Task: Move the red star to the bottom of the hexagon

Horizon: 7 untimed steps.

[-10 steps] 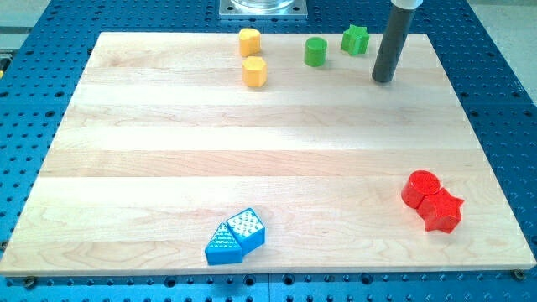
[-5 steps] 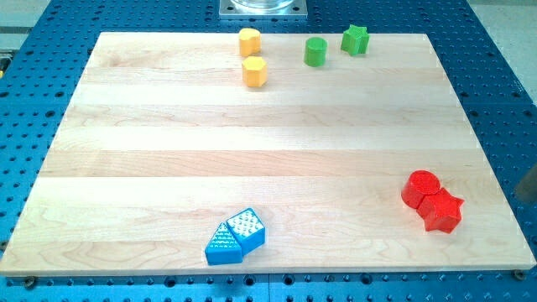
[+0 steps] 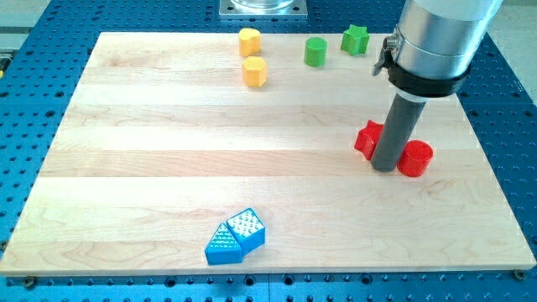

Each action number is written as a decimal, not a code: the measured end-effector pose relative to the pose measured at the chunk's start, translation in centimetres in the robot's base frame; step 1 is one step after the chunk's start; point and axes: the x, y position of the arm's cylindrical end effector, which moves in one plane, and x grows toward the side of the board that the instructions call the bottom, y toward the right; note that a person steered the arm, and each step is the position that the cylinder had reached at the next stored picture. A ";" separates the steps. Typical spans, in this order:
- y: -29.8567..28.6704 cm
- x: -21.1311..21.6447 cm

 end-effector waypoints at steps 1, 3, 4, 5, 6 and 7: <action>0.1 -4.0; 1.9 -4.8; -2.4 -5.0; -0.7 -5.1; 2.6 -7.0; -4.8 -7.2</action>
